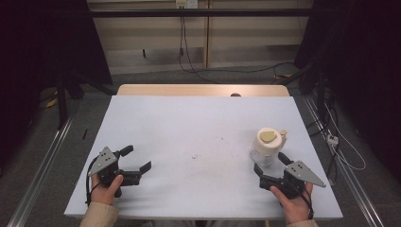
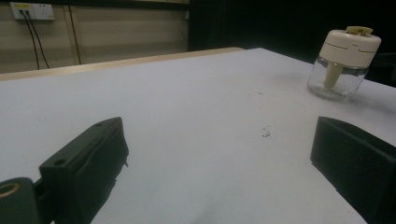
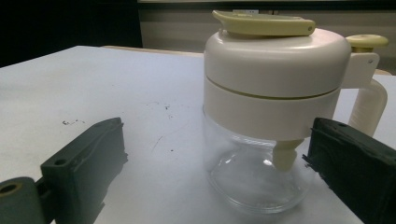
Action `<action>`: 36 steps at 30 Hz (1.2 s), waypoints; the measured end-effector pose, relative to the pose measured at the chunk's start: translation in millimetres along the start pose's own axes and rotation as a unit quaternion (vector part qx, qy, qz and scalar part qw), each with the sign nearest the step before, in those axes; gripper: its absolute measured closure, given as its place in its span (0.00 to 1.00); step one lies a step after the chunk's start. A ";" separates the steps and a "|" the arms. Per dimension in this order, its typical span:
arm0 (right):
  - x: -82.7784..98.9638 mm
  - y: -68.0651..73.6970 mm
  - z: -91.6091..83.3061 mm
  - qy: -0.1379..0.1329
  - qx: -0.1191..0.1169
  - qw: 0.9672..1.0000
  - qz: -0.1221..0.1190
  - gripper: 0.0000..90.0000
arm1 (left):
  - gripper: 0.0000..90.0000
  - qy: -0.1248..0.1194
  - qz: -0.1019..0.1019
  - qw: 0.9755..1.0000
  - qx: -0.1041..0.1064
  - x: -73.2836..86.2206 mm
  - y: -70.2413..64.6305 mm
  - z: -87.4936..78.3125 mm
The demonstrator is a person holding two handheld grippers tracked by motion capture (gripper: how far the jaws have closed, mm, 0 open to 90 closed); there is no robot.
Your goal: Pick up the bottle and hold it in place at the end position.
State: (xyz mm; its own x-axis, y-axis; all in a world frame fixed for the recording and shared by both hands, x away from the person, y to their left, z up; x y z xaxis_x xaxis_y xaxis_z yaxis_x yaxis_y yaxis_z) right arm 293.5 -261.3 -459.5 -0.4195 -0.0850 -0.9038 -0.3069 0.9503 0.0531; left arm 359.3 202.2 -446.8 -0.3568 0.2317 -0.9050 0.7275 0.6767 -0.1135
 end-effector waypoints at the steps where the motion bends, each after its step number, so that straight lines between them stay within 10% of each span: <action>1: -0.3 -0.1 -0.4 -0.001 0.000 1.000 0.001 0.04 | 0.04 -0.001 0.000 1.000 0.001 -0.1 0.1 0.0; 36: -10.9 -27.1 19.8 0.016 0.030 0.999 0.018 0.05 | 0.04 0.000 0.009 1.000 0.003 -0.4 -1.2 0.5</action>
Point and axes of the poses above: each handheld gripper's, and its own axes: z roughly forward along the jaws, x roughly out of its underside, y roughly to its left, the point moved 4 cm from there along z, roughly forward along the jaws, and after that the axes turned 11 degrees about y, right-handed, at the moved point
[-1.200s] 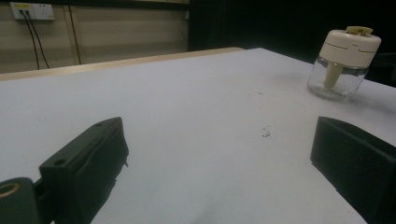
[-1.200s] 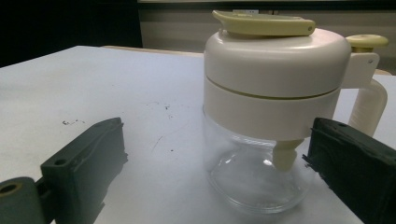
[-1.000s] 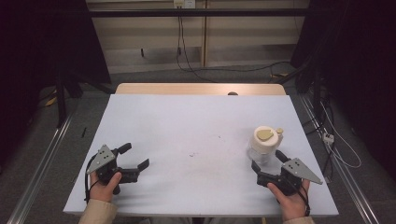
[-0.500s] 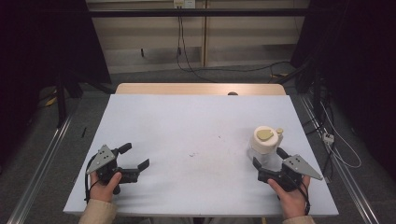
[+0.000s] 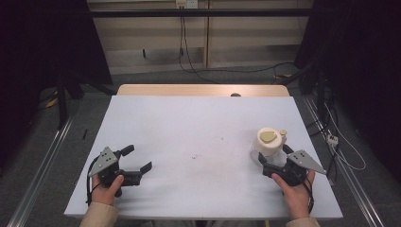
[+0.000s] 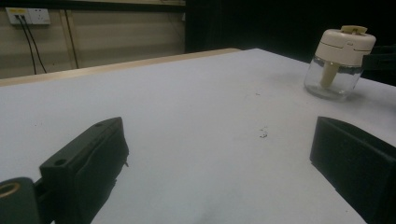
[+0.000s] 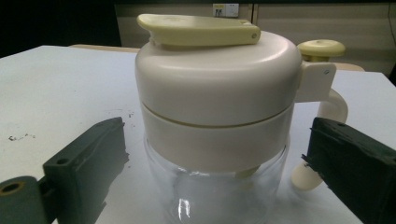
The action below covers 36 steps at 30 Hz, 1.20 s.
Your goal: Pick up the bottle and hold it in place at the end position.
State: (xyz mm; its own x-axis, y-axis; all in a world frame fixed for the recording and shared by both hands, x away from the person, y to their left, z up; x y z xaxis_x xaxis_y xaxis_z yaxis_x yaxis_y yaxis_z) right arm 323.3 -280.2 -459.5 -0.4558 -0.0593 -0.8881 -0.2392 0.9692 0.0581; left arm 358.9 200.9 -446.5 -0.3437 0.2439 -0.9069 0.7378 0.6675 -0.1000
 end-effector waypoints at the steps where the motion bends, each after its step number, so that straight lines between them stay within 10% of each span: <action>1: -0.2 -0.3 0.9 0.000 -0.001 1.000 0.001 0.05 | 0.04 -0.001 -0.001 1.000 0.000 0.0 -0.1 -0.2; 36: -9.3 -0.3 31.4 0.004 -0.003 1.000 0.014 0.03 | 0.04 -0.004 -0.001 1.000 -0.001 -0.3 0.3 -1.7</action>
Point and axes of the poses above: each handheld gripper's, and its own axes: z roughly forward along the jaws, x roughly out of its underside, y roughly to its left, the point moved 4 cm from there along z, roughly forward along the jaws, and after that the axes turned 11 degrees about y, right-handed, at the moved point
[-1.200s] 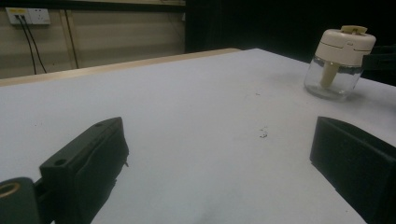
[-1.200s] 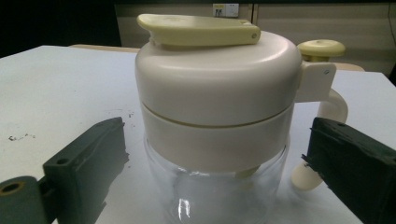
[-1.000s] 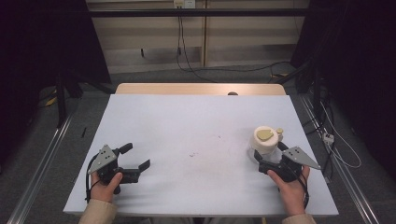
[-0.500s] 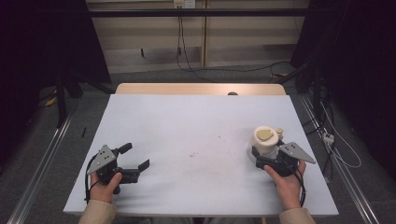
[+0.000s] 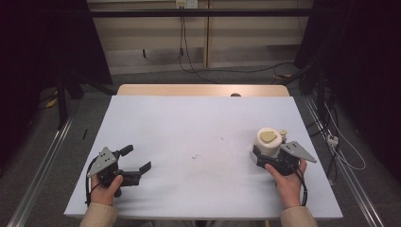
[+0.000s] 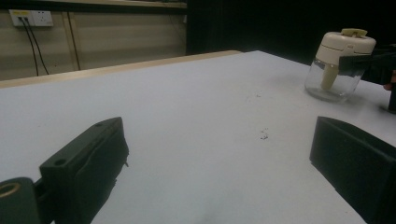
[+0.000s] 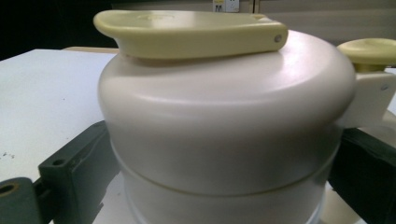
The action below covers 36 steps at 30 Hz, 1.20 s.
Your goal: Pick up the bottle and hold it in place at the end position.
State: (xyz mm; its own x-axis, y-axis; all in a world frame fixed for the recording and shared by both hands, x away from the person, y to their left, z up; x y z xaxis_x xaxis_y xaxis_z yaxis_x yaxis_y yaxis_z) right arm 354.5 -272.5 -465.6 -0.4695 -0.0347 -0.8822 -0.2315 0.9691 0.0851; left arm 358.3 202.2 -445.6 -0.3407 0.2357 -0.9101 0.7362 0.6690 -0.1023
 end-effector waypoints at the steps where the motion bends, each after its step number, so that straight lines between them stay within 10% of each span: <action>1: -0.3 -0.1 0.8 -0.001 0.001 1.000 0.001 0.03 | 0.04 0.001 0.002 1.000 0.000 -0.2 -0.1 -0.2; 36: -3.5 0.7 11.2 -0.005 0.006 1.000 -0.003 0.07 | 0.04 0.000 -0.001 1.000 0.008 -0.1 1.1 1.0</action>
Point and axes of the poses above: each handheld gripper's, and its own axes: z roughly forward along the jaws, x roughly out of its underside, y roughly to its left, the point moved 4 cm from there along z, roughly forward along the jaws, and after that the axes turned 11 degrees about y, right-handed, at the moved point
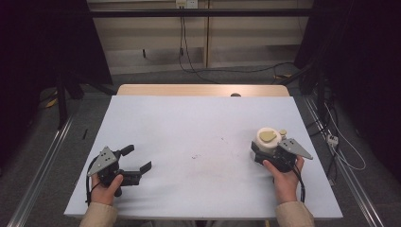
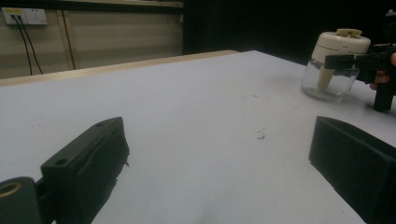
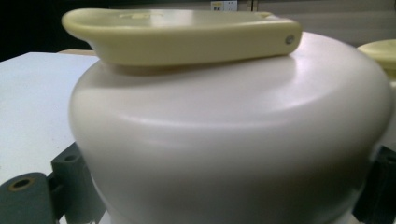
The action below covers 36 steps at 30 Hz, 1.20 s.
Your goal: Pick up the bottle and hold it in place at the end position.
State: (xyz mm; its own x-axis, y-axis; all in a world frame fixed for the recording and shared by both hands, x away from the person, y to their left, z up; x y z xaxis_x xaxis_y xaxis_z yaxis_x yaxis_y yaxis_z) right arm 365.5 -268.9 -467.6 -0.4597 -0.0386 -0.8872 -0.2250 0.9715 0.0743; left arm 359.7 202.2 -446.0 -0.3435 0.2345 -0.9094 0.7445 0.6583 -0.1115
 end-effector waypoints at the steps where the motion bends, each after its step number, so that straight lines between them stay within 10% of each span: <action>1: -1.0 1.0 -0.5 -0.005 0.000 1.000 -0.002 0.07 | 0.04 -0.002 -0.003 1.000 -0.001 -0.1 0.0 -0.1; 36: -33.3 42.4 14.5 -0.049 -0.056 0.997 -0.021 0.08 | 0.04 -0.006 -0.002 1.000 -0.004 -0.2 0.8 -3.1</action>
State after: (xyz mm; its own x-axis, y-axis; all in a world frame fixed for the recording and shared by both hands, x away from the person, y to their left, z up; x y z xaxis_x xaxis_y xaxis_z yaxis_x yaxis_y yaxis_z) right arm 383.7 -223.1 -441.5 -0.3624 -0.0498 -0.9307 -0.3400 0.9368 0.0822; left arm 358.6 204.9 -444.7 -0.3392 0.2240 -0.9137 0.7387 0.6647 -0.1113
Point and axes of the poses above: each handheld gripper's, and its own axes: z roughly forward along the jaws, x roughly out of its underside, y roughly to its left, the point moved 4 cm from there along z, roughly forward along the jaws, and after that the axes turned 11 degrees about y, right-handed, at the moved point
